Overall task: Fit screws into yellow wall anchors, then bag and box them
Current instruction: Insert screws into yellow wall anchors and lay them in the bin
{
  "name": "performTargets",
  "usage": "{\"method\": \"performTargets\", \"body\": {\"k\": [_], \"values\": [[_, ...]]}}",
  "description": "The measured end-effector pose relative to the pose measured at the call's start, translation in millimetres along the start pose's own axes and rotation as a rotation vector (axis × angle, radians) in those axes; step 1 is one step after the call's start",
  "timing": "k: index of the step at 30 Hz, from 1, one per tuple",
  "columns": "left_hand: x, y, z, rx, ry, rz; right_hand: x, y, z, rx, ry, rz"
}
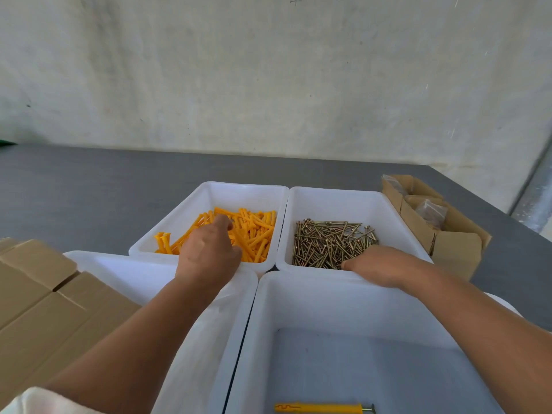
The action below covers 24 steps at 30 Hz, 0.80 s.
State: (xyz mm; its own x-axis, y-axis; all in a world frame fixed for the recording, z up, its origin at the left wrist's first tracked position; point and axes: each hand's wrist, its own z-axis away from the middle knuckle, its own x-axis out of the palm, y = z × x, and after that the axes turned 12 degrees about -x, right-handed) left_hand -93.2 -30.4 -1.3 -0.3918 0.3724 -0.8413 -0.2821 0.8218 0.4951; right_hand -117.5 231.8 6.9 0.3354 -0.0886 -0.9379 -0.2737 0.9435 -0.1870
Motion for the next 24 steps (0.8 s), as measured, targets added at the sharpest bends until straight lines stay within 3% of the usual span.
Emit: {"method": "performTargets", "body": {"k": [6,8,14,19,24], "values": [[-4,3,1,0.048,0.049,0.107,3,6,-3,0.075,0.121,-0.154],[-6,4,1,0.057,0.049,0.127,4,8,-1,0.054,0.152,-0.099],[-9,8,7,0.11,0.002,0.09,9,14,7,-0.018,0.433,-0.197],[-14,15,13,0.076,-0.07,0.164,8,14,19,-0.062,0.665,-0.453],[-19,22,17,0.05,-0.113,0.259,5,8,32,-0.07,0.77,-0.655]]}}
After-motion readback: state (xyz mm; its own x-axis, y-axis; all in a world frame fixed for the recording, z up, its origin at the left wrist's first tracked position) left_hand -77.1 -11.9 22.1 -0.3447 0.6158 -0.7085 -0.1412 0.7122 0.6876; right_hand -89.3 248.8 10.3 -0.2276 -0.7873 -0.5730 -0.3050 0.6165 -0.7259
